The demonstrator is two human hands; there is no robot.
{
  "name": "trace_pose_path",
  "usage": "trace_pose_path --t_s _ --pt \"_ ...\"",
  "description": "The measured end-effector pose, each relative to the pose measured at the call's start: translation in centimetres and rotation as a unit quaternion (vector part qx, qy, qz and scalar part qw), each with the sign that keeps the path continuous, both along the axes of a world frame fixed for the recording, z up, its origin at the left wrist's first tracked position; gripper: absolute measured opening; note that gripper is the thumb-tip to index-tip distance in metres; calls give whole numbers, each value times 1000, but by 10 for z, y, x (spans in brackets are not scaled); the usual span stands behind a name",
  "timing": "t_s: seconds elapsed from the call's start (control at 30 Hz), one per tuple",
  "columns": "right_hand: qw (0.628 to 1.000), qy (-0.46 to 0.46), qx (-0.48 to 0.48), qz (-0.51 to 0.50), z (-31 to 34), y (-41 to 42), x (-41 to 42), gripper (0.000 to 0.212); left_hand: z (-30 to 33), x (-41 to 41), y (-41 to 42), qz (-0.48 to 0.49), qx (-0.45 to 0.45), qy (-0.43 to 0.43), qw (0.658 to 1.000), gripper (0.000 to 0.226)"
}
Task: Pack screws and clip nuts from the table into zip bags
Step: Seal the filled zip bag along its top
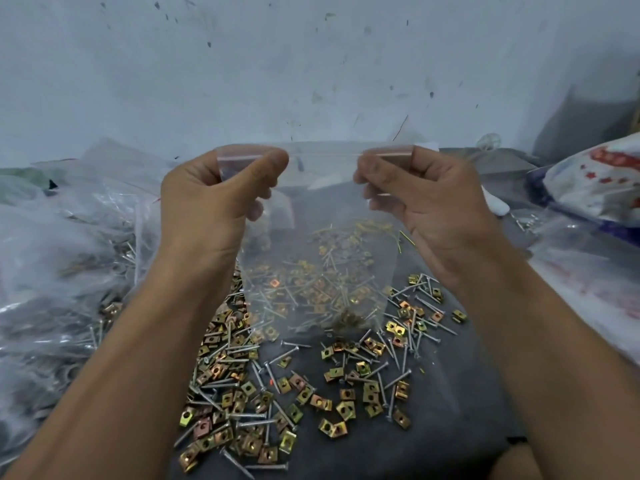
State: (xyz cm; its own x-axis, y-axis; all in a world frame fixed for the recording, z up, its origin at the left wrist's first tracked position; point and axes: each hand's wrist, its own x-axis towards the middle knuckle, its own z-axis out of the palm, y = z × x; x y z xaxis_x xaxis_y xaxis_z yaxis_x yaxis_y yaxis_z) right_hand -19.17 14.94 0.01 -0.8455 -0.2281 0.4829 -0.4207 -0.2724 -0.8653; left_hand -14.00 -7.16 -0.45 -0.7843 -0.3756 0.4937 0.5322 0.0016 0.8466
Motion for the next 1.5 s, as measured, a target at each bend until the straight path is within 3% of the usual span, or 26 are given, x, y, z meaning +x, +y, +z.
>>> trace_pose_path --t_s 0.27,0.77,1.2,1.33,1.5 --pt "1000 3 -8 7 3 -3 4 6 0 0 0 -12 1 5 1000 4" --pt "1000 -10 -16 10 3 0 1 5 -3 -5 -2 -8 -4 11 1000 6" --pt "999 -25 -2 29 0 -2 3 43 -5 -3 1 -8 5 -3 1000 16" --pt "999 -11 19 26 -2 -5 4 45 -4 -1 6 -14 16 -4 1000 22" --pt "1000 23 12 9 -1 -5 3 37 0 4 6 -45 9 11 999 13"
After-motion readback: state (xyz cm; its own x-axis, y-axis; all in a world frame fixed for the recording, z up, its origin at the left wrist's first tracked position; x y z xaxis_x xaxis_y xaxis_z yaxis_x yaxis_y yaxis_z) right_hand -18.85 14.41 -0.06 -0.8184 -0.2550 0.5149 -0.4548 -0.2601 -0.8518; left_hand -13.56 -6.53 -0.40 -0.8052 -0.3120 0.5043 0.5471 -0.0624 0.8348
